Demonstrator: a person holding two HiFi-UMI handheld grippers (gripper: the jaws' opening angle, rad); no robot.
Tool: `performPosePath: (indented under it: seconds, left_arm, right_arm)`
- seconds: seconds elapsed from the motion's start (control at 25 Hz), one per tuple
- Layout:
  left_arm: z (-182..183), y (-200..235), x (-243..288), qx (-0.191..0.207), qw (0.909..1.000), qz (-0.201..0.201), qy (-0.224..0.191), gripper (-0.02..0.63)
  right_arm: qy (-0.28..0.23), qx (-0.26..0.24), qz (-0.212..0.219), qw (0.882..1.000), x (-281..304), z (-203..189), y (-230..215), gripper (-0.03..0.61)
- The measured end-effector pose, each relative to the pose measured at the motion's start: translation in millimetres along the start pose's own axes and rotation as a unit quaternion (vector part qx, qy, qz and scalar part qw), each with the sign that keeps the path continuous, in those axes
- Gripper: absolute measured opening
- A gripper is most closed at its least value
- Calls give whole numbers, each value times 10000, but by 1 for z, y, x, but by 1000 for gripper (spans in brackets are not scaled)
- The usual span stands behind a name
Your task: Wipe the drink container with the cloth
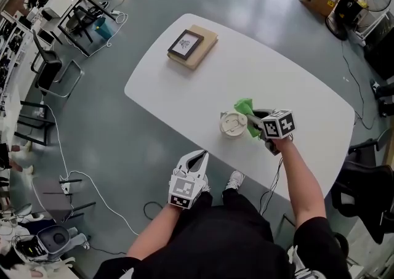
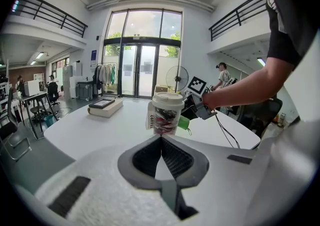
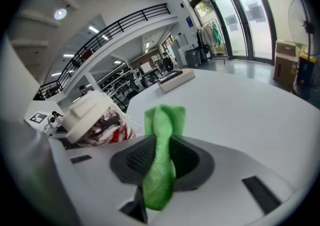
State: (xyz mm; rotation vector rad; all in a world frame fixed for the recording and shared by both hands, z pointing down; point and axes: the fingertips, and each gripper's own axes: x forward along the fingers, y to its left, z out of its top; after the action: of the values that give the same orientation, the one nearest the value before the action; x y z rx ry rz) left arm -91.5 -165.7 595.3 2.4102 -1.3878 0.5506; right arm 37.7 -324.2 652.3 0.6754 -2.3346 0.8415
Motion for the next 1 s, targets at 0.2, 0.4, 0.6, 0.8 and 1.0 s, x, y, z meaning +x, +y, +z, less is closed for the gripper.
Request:
performPosePath:
  seconds: [0.2,0.4,0.6,0.8,1.0]
  left_arm:
    - [27,0,-4,-59,9997,-51,-239,14]
    - [57,-3,-9,-48,9980,-184,-595,14]
    - [95,0,-11,-15,9942,-263,-1046,14]
    - [125,4,-15,184,9903,-241,-1356,14]
    - [141,5,-18,301,9870,-272,-1553,14]
  right_arm:
    - [-799,-449,-309,9953,-45,37,21,95]
    - [-1870,-787,-397,9784,-99,92,54,95]
    - [-2697,-1134,-472,9551,-138,127,98,97]
    - [-3377,-1205,-653,9312,-164,131,135,94]
    - [-3848,-1144,-934,9111,-187,125,153,95]
